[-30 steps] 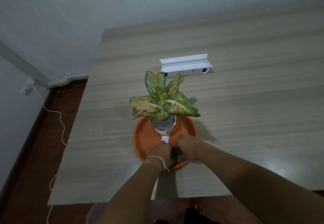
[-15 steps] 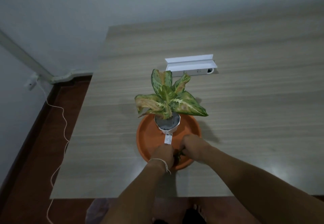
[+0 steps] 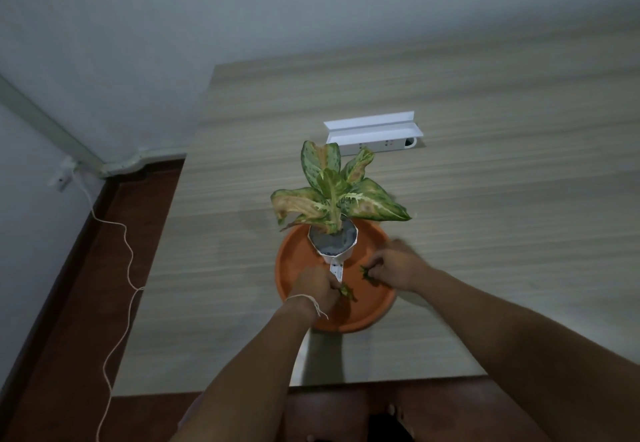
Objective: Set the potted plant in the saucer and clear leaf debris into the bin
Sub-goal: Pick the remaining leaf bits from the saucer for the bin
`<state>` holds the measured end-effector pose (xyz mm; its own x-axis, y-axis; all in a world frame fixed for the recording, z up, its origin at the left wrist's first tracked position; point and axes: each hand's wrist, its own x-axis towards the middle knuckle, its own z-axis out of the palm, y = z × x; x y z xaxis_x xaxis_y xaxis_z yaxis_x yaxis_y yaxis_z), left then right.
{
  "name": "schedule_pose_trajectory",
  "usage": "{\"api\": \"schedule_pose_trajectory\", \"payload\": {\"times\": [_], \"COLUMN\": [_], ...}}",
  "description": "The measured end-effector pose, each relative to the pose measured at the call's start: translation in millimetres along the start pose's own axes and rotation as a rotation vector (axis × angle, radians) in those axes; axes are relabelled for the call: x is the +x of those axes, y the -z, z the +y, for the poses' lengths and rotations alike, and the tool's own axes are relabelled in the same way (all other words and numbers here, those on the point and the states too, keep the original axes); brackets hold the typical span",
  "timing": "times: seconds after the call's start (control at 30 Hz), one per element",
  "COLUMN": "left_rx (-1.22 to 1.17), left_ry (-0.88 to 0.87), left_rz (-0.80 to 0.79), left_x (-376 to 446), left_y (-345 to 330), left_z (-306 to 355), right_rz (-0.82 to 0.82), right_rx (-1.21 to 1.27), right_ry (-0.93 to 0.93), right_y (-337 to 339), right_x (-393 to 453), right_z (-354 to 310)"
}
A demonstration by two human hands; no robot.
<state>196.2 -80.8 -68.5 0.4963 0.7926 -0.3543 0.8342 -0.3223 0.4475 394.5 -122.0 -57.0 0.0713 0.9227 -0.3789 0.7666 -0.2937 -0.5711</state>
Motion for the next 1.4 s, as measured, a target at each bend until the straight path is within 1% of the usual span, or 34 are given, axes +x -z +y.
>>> {"api": "schedule_pose_trajectory", "payload": {"times": [0.1,0.27,0.47,0.8,0.93,1.17,1.4], "left_rx": [-0.016,-0.047,-0.109,-0.182,-0.213,-0.248,-0.274], "left_ry": [-0.013,0.001,0.031,0.117,0.174,0.210,0.345], "left_rz": [0.028,0.038,0.075,0.177,0.203,0.275,0.381], "left_x": [-2.7,-9.8,-17.5,-27.6,-37.0,-64.6,-119.9], "left_y": [4.2,9.6,19.2,38.1,46.9,68.8,92.2], "left_z": [0.0,-5.1,-11.5,-29.5,-47.0,-84.9,-158.4], "right_rz": [-0.049,-0.074,-0.046,0.036,0.063,0.047,-0.027], "right_rx": [0.003,0.020,0.016,0.007,-0.011,-0.094,-0.071], "right_ry": [0.017,0.015,0.016,0.118,0.114,0.192,0.285], "right_y": [0.4,-3.8,-3.0,-16.0,-26.3,-46.7,-89.1], "right_x": [-1.4,-3.3,-5.3,-3.0,-2.7,2.3,14.2], "right_z": [-4.9,-13.1,-22.2,-50.3,-67.5,-114.2,-189.3]}}
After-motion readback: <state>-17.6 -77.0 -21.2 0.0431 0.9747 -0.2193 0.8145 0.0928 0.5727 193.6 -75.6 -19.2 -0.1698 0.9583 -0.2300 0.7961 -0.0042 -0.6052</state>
